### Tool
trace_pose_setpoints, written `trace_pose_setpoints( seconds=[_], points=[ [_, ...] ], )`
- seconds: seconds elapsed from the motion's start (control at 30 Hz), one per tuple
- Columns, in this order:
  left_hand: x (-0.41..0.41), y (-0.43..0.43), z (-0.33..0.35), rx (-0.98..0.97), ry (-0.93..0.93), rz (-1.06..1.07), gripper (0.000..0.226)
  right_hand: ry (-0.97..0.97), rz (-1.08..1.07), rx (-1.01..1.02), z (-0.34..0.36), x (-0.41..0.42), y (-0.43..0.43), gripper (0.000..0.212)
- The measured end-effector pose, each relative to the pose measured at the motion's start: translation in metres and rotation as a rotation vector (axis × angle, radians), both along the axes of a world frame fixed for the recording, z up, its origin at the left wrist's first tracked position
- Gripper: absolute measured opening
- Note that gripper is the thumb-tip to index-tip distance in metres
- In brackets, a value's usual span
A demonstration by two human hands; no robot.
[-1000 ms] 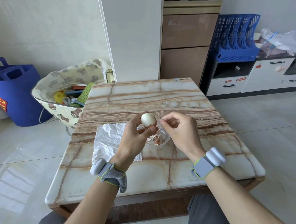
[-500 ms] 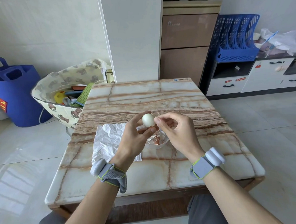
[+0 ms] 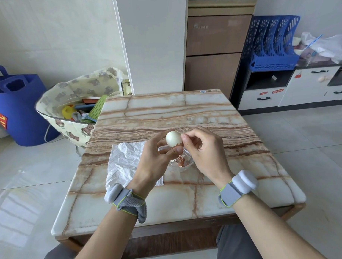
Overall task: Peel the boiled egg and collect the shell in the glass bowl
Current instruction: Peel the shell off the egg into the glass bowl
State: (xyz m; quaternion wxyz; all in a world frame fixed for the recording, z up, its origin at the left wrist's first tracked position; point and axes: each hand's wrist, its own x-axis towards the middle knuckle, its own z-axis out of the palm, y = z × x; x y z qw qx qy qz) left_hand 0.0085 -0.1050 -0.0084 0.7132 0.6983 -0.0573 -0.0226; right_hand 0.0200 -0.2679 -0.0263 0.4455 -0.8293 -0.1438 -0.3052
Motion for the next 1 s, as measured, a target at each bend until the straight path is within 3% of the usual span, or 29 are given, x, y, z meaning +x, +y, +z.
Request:
trace_pose_setpoints(
  seconds=[0.43,1.0],
  points=[
    [0.0026,-0.0007,0.0041,0.011,-0.005,0.012,0.046,0.025,-0.057,0.055,0.0032,0.0044,-0.0036,0.013],
    [0.0003,0.0026,0.002,0.031,-0.039,-0.01,0.053,0.111,0.064,0.085,0.0009,0.0024,0.0014,0.011]
  ],
)
